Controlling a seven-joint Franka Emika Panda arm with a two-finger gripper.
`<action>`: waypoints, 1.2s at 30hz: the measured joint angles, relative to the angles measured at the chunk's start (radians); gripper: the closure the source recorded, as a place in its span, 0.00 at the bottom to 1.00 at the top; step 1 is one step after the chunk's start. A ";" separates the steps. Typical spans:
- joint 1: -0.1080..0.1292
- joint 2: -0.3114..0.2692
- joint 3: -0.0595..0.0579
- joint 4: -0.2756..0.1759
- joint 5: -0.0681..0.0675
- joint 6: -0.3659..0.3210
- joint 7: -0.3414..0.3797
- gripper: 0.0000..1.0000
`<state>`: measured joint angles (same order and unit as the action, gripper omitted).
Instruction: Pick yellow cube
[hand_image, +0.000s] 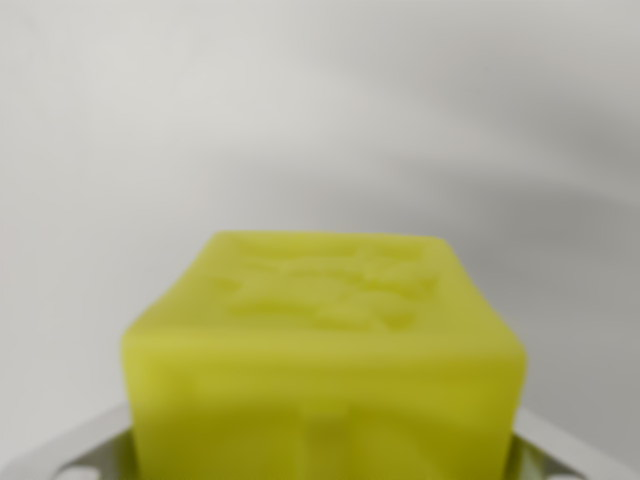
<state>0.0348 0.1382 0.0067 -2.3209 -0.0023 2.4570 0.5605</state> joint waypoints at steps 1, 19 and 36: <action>0.000 -0.005 0.000 0.001 0.000 -0.006 0.000 1.00; 0.000 -0.087 0.000 0.031 0.001 -0.118 -0.001 1.00; 0.000 -0.145 0.000 0.068 0.002 -0.213 -0.001 1.00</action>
<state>0.0348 -0.0067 0.0067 -2.2529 -0.0007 2.2443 0.5594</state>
